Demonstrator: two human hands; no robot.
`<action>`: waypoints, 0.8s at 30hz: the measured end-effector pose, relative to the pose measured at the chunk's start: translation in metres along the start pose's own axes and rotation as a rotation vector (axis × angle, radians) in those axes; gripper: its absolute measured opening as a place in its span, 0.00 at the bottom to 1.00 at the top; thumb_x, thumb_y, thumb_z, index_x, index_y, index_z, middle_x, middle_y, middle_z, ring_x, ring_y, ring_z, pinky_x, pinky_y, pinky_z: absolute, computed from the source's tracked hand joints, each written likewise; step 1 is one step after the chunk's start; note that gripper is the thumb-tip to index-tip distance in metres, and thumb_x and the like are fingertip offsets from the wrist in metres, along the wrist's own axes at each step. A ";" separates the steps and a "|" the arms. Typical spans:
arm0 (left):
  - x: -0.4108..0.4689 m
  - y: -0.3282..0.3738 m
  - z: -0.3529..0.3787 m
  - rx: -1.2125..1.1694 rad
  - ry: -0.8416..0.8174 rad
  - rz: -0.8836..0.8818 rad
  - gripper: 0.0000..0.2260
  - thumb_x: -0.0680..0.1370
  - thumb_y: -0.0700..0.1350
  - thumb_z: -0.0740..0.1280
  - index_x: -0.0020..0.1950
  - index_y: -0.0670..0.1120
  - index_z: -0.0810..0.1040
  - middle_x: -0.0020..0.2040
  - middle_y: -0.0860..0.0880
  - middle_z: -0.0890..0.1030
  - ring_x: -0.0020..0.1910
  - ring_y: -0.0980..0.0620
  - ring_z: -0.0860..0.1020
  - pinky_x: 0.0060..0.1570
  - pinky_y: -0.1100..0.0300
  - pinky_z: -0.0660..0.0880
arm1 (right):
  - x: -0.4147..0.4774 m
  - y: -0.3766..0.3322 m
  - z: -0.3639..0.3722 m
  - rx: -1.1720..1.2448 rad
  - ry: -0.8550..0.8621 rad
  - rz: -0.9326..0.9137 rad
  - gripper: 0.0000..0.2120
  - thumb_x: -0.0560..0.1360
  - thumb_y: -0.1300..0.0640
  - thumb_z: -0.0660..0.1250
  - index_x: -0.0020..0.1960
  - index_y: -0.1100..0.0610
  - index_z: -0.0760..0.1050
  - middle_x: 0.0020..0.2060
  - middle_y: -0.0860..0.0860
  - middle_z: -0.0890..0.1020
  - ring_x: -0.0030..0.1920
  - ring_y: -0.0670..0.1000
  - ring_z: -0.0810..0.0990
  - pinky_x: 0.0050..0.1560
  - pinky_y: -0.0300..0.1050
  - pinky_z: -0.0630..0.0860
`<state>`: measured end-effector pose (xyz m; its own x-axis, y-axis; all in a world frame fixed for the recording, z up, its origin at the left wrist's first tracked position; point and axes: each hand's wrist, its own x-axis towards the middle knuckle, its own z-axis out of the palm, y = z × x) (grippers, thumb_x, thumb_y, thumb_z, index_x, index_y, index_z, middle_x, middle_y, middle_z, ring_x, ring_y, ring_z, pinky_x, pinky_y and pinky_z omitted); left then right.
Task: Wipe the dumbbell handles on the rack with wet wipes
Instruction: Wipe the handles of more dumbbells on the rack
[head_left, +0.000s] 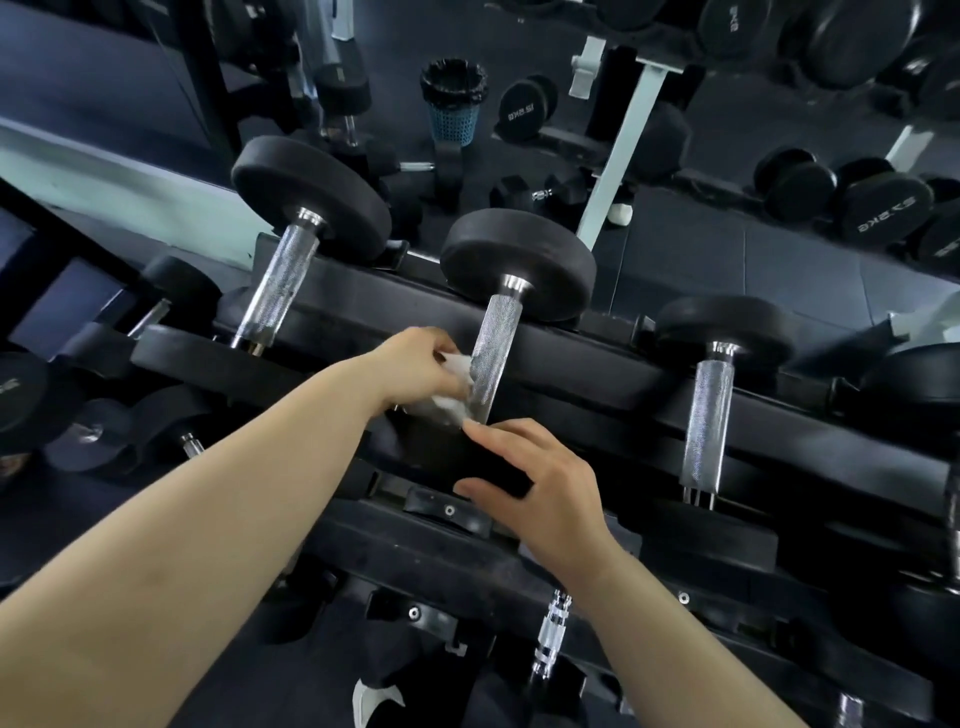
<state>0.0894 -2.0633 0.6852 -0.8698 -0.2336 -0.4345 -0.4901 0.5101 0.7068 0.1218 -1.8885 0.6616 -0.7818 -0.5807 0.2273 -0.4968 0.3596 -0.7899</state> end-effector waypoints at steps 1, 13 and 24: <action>-0.002 0.002 -0.003 -0.009 0.113 0.007 0.15 0.72 0.40 0.69 0.58 0.42 0.74 0.44 0.48 0.74 0.42 0.50 0.73 0.32 0.63 0.68 | 0.000 -0.002 -0.001 0.009 -0.006 0.018 0.24 0.65 0.43 0.69 0.59 0.51 0.77 0.47 0.39 0.76 0.47 0.30 0.72 0.49 0.22 0.67; -0.104 0.022 -0.012 -0.718 0.163 -0.053 0.08 0.78 0.46 0.62 0.41 0.46 0.76 0.30 0.52 0.80 0.24 0.59 0.77 0.25 0.68 0.74 | 0.036 -0.033 -0.037 0.385 -0.335 0.338 0.25 0.71 0.54 0.69 0.66 0.52 0.66 0.52 0.42 0.74 0.52 0.41 0.74 0.50 0.31 0.71; -0.146 -0.047 -0.024 -0.974 0.035 -0.095 0.19 0.77 0.55 0.56 0.53 0.43 0.79 0.47 0.46 0.83 0.41 0.53 0.81 0.37 0.62 0.79 | 0.040 -0.084 0.016 0.255 -0.304 0.258 0.08 0.72 0.61 0.66 0.37 0.52 0.73 0.34 0.46 0.78 0.34 0.41 0.74 0.31 0.25 0.69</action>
<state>0.2383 -2.0733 0.7293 -0.8180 -0.2708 -0.5075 -0.3763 -0.4154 0.8282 0.1385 -1.9535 0.7285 -0.7025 -0.6974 -0.1417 -0.1627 0.3513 -0.9220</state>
